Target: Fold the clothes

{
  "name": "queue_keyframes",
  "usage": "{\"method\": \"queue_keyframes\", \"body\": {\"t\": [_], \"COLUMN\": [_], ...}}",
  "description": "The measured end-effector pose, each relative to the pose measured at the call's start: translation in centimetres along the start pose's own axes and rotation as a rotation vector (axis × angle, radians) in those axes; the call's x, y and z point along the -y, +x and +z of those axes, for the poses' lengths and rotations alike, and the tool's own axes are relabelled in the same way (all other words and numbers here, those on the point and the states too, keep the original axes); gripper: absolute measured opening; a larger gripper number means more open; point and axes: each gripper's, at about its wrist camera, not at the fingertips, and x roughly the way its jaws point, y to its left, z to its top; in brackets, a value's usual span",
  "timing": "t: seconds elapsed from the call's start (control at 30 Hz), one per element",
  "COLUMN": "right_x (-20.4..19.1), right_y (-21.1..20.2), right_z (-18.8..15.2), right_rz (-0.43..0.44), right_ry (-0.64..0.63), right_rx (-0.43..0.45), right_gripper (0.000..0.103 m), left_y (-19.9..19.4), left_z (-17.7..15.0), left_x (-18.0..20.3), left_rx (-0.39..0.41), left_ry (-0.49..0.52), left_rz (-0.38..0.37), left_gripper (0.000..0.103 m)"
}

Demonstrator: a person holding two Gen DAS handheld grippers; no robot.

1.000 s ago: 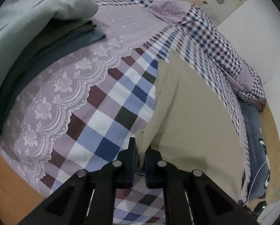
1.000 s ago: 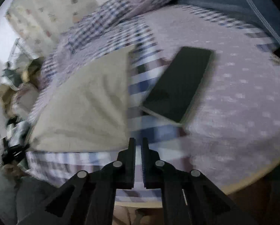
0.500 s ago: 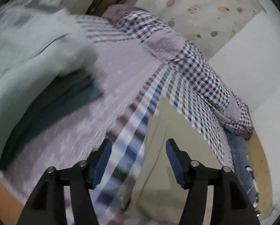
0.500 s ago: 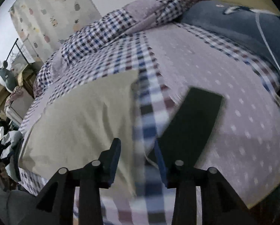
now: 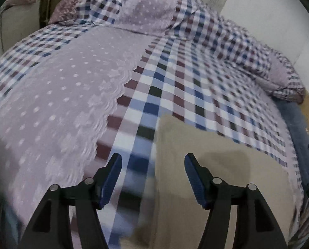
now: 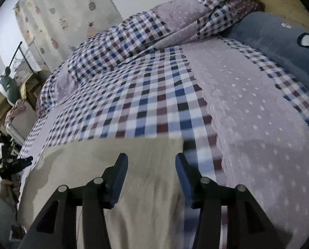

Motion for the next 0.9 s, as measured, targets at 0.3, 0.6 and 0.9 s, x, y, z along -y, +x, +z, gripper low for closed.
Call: {"method": "queue_keyframes", "body": {"t": [0.3, 0.6, 0.9], "right_x": [4.6, 3.2, -0.3], "right_y": [6.9, 10.3, 7.0], "right_z": [3.6, 2.4, 5.2], "right_rz": [0.011, 0.029, -0.048], "right_ry": [0.088, -0.012, -0.168], "right_rx": [-0.089, -0.232, -0.086], "right_gripper": [0.052, 0.013, 0.000], "left_y": [5.3, 5.4, -2.1], "left_z": [3.8, 4.6, 7.0], "left_x": [2.0, 2.1, 1.0], "left_rx": [-0.070, -0.060, 0.149], "left_ry": [0.092, 0.067, -0.027], "left_rz": [0.094, 0.078, -0.023], "left_gripper": [0.067, 0.003, 0.002]}}
